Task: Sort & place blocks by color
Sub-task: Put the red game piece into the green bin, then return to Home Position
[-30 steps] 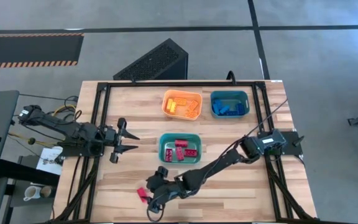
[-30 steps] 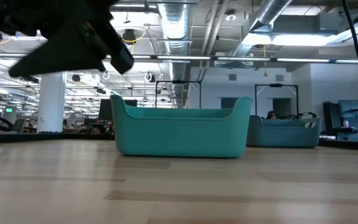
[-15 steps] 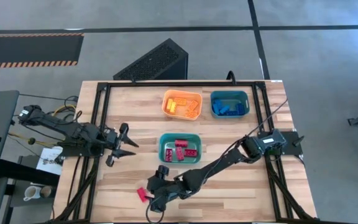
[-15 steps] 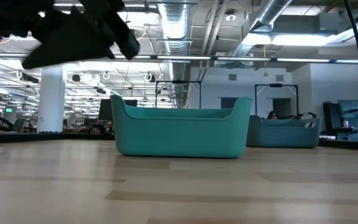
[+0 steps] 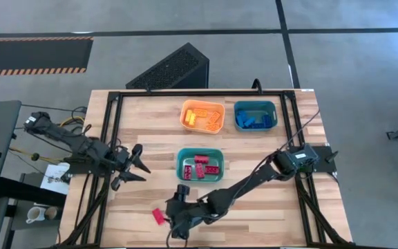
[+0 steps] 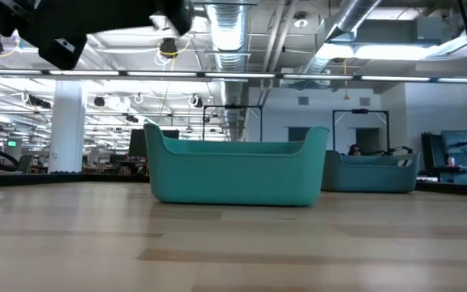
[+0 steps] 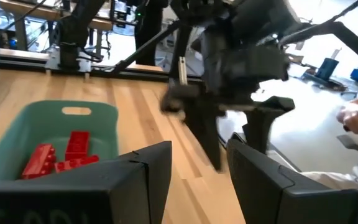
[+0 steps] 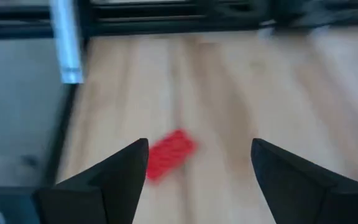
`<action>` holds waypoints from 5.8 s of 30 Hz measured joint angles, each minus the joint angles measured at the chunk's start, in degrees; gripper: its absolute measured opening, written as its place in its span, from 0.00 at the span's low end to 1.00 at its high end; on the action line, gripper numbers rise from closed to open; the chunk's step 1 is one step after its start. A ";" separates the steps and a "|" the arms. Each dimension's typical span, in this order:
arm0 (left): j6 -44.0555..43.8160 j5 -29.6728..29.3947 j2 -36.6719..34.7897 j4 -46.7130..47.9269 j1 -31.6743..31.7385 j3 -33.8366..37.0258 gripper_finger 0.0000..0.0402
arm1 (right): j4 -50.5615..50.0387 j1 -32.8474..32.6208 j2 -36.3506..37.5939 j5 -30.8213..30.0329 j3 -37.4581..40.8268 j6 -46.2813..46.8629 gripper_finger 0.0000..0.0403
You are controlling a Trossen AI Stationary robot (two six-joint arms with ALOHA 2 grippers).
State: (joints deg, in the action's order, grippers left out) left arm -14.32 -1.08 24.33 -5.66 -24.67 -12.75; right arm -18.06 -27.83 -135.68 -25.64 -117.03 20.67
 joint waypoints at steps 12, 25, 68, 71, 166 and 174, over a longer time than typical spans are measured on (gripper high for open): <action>-2.73 -2.59 6.25 3.40 -7.58 -2.41 0.35 | 9.14 -2.26 8.43 -6.70 7.81 -8.89 0.76; -6.50 -6.28 23.22 3.43 -16.05 -4.01 0.35 | 39.35 -1.17 19.61 -4.43 34.89 -8.68 0.76; 10.15 -1.32 65.30 12.45 -13.63 -27.64 0.26 | 43.74 -0.48 21.09 -4.43 38.55 -5.13 0.76; 10.18 -3.94 60.34 13.44 -13.43 -27.89 0.26 | 43.44 -1.11 22.05 -4.45 37.85 -6.06 0.76; 20.63 -27.77 -18.08 20.39 8.07 -8.44 0.00 | 33.20 17.77 112.98 -12.00 103.69 -19.68 0.01; 21.20 -21.63 -18.11 14.23 10.20 -8.44 0.00 | 23.25 20.15 122.69 -8.45 103.69 -20.79 0.01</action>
State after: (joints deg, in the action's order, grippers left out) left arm 6.88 -22.71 6.22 8.57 -14.47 -21.18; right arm 5.19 -7.68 -12.99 -34.09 -13.34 -0.12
